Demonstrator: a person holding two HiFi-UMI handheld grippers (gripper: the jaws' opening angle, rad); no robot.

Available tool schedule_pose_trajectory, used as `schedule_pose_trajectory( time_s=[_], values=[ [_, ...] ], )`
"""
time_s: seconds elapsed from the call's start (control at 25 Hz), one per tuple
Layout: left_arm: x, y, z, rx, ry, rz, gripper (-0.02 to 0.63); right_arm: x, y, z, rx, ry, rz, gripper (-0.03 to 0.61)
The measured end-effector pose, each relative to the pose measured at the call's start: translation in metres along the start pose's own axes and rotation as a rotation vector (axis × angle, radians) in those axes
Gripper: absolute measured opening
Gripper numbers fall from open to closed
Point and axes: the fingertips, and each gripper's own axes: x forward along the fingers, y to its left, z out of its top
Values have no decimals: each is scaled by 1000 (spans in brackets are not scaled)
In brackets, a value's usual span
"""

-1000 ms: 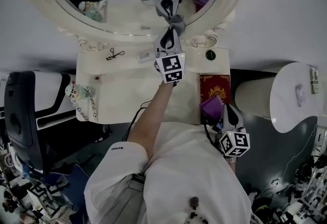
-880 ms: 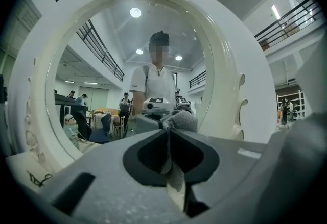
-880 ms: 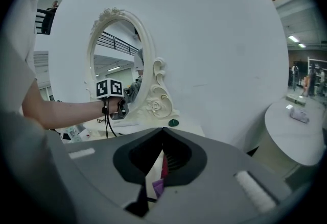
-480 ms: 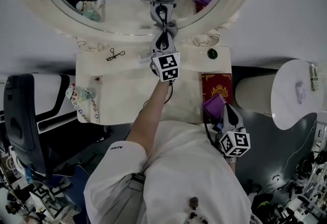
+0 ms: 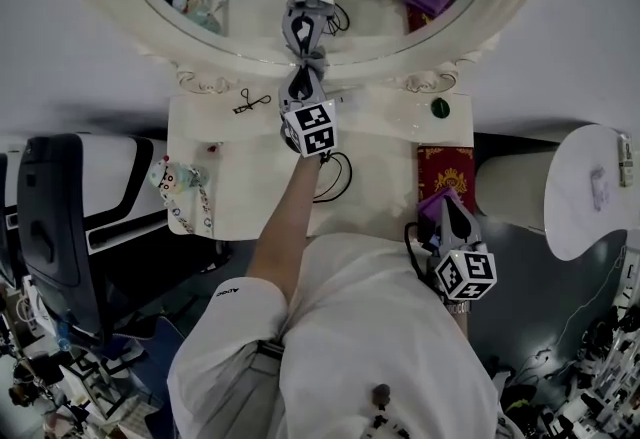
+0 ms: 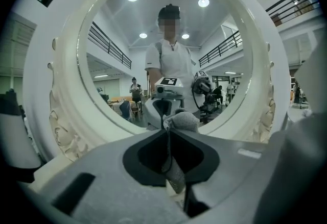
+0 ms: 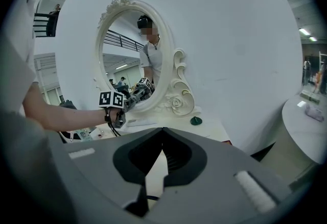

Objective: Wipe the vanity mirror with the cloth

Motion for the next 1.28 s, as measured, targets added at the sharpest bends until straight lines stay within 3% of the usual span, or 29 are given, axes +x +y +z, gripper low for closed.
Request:
schedule_pose_trajectory(
  time_s=[0.72, 1.0, 1.28],
  values=[
    [-44, 119, 39, 3, -89, 67, 23, 21, 84, 2, -2, -44, 77, 8],
    [-116, 135, 40, -44, -161, -85, 23, 27, 128, 1, 6, -72, 144, 8],
    [-223, 146, 32, -100, -192, -146, 23, 35, 180, -1, -42, -87, 250, 8]
  ],
)
